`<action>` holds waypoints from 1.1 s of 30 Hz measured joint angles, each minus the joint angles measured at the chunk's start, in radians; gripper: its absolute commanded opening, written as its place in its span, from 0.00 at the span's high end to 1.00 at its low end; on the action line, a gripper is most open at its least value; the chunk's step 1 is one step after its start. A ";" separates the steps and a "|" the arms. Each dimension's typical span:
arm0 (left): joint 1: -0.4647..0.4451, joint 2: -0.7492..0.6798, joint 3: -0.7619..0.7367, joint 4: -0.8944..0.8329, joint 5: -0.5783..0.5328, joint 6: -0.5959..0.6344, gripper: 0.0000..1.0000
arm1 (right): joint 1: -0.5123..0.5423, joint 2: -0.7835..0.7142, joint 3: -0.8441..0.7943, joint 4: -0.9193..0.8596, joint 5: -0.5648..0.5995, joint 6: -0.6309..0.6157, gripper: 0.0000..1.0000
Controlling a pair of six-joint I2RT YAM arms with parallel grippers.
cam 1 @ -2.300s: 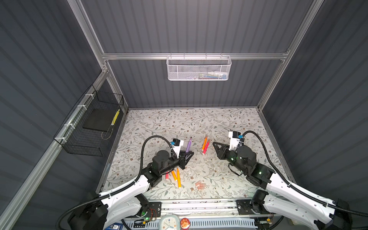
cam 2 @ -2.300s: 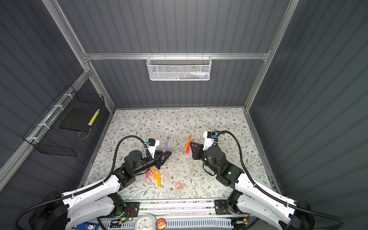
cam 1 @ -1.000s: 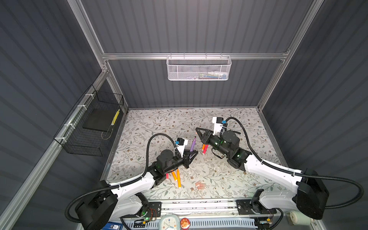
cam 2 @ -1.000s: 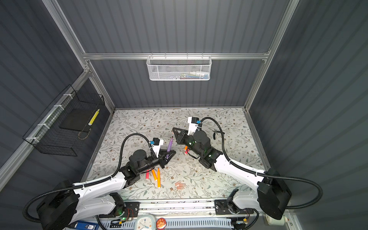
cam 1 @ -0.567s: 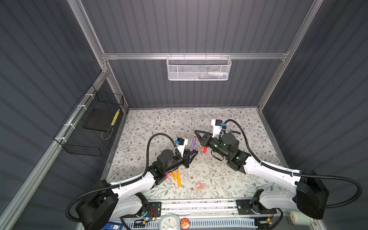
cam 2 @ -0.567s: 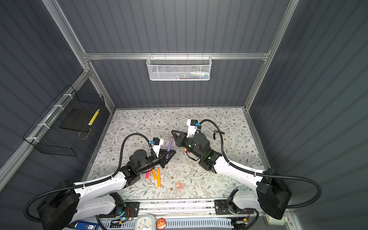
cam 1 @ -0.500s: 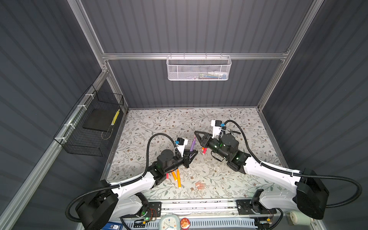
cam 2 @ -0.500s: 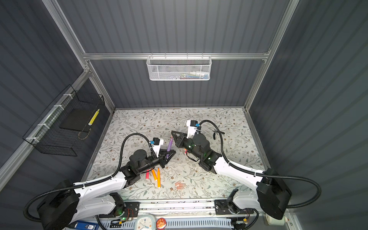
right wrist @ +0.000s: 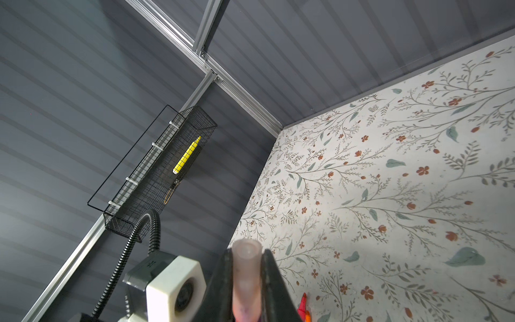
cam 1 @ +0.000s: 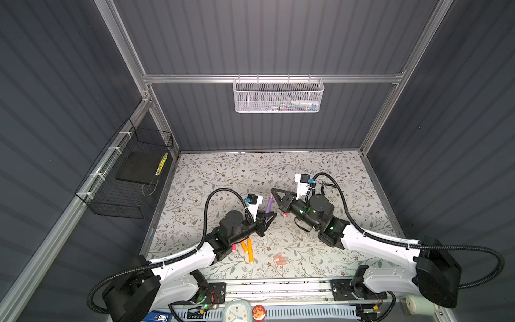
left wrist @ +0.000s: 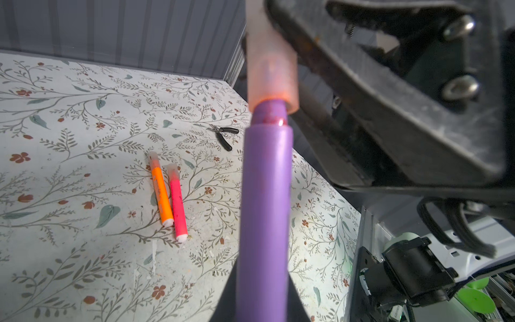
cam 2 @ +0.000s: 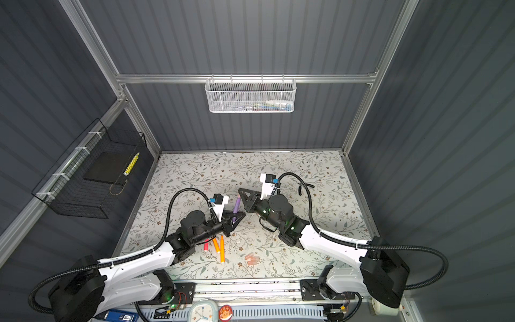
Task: Insert the pens into the pen caps
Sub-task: 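Lift the cap and bring it over the purple marker tip held by the left gripper, then press the cap down onto the purple marker while the left gripper holds it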
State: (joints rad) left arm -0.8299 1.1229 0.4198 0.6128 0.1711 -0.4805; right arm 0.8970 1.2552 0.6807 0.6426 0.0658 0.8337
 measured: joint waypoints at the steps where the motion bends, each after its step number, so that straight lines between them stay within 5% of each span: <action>1: -0.001 -0.002 0.000 -0.006 0.005 -0.003 1.00 | 0.007 -0.003 -0.004 0.000 0.013 -0.008 1.00; 33: -0.003 -0.101 -0.051 0.008 0.077 -0.032 1.00 | 0.055 0.034 -0.142 0.367 -0.027 -0.077 0.81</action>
State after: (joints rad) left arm -0.8326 1.0222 0.3687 0.6205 0.2478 -0.5129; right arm 0.9524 1.2896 0.5385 1.0100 0.0387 0.7563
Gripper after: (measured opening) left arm 0.163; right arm 0.166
